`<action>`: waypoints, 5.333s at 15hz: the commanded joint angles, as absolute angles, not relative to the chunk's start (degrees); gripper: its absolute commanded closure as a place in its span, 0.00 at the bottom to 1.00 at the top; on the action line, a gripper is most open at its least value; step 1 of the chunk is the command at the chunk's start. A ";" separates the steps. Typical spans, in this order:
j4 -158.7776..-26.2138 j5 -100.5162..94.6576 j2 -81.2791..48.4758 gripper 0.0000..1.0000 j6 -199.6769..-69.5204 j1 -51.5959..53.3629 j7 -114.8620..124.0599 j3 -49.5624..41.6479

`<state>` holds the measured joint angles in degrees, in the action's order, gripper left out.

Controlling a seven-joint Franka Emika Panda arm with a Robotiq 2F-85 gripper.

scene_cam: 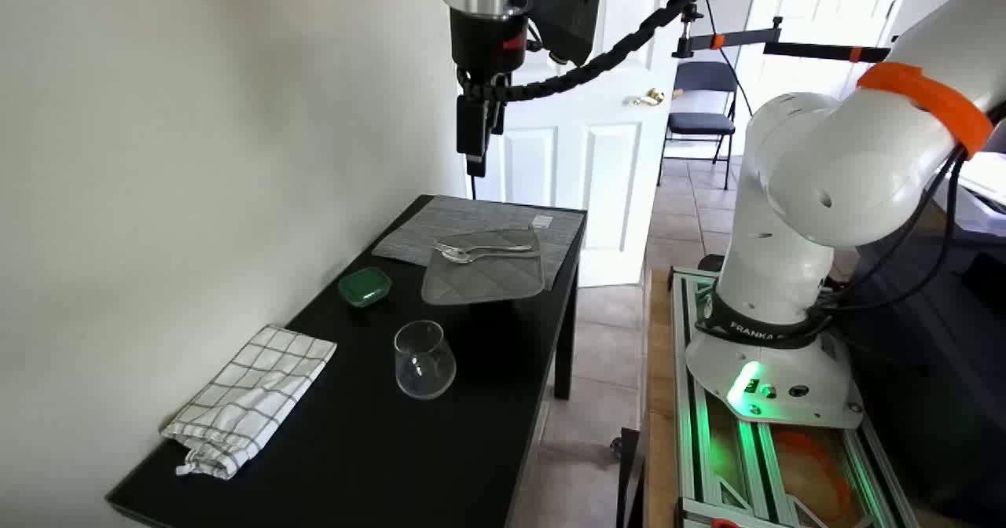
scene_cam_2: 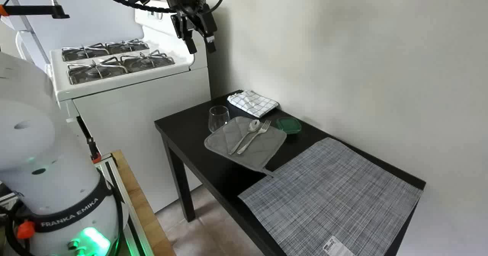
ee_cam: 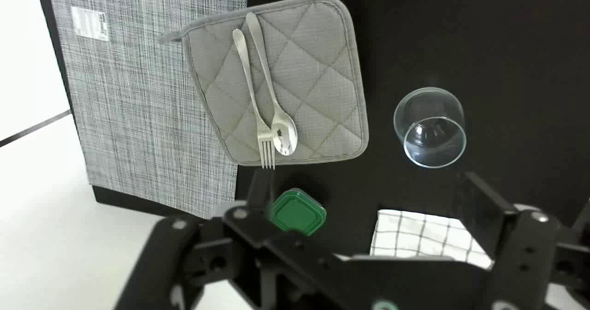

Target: Move the spoon to the left

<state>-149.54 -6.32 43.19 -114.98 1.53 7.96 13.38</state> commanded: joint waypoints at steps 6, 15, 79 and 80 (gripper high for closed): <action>-149.87 -7.12 41.87 0.00 -115.52 1.91 8.71 11.53; -152.43 -6.69 35.06 0.00 -123.29 -0.47 -2.94 -1.05; -152.64 -6.84 2.55 0.38 -159.58 -4.59 -20.39 -7.50; -152.64 -6.77 2.50 0.33 -159.59 -4.54 -20.42 -7.44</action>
<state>-152.91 -6.61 3.73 -158.13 -4.21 -21.01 -8.03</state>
